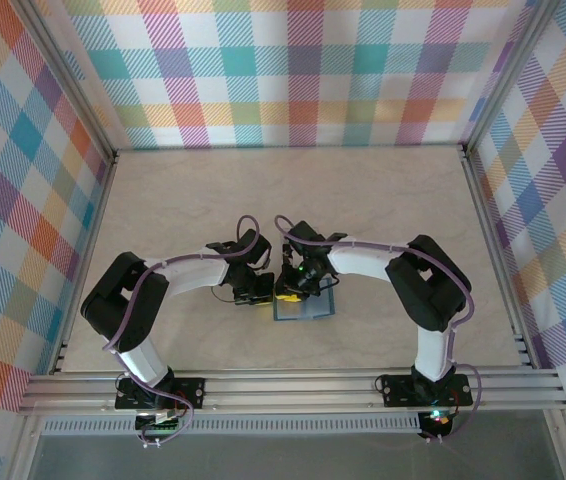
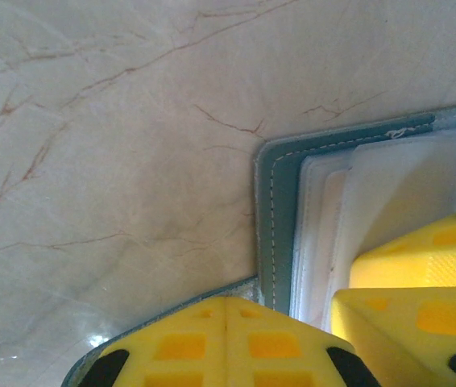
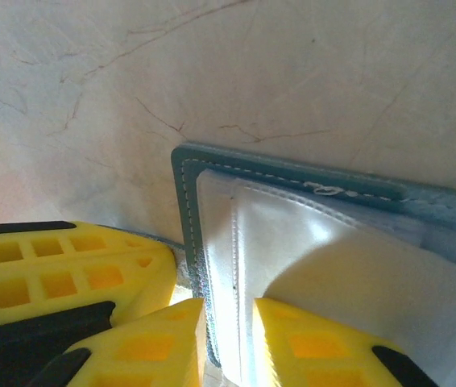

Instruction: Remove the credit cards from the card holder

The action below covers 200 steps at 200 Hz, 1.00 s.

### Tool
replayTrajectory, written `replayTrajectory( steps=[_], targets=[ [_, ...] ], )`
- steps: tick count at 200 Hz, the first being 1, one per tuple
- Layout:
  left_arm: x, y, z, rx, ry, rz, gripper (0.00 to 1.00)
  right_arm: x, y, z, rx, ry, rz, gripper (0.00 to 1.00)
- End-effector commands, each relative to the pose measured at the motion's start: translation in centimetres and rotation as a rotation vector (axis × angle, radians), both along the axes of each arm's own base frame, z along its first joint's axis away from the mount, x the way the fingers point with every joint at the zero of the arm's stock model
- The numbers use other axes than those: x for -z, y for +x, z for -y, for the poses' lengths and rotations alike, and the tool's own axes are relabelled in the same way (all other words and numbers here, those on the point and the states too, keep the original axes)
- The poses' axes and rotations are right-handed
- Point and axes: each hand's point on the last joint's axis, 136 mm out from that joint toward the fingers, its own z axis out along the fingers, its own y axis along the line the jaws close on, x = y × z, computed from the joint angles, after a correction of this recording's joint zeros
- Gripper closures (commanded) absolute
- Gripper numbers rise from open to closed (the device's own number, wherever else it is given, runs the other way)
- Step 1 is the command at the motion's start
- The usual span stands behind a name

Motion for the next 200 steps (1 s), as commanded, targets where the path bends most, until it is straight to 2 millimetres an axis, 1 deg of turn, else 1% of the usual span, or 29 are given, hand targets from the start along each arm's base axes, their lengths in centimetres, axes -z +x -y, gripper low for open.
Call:
replayTrajectory(
  steps=[1,32,77,103,141,182,200],
  targets=[
    [0.6,-0.4,-0.7,0.006,0.024,-0.012,1.00,0.8,-0.5,1.6,-0.019,-0.120,0.007,0.73],
    [0.7,-0.5,-0.8,0.007,0.027,-0.015,1.00,0.7,-0.5,2.8,-0.029,-0.202,0.027,0.70],
    [0.5,-0.4,-0.7,0.007,0.025,-0.013,1.00,-0.1,-0.3,4.5,-0.064,-0.367,0.086,0.63],
    [0.4,-0.3,-0.5,0.005,0.022,-0.011,1.00,-0.5,-0.1,5.4,-0.080,-0.445,0.123,0.54],
    [0.5,-0.3,-0.6,0.007,0.026,-0.015,1.00,-0.8,0.1,6.6,-0.083,-0.525,0.147,0.46],
    [0.2,-0.1,-0.5,0.008,0.025,-0.011,1.00,-1.0,0.1,8.1,-0.090,-0.592,0.159,0.43],
    [0.1,0.0,-0.4,0.009,0.024,-0.010,1.00,-1.2,0.2,9.1,-0.089,-0.634,0.174,0.43]
  ],
)
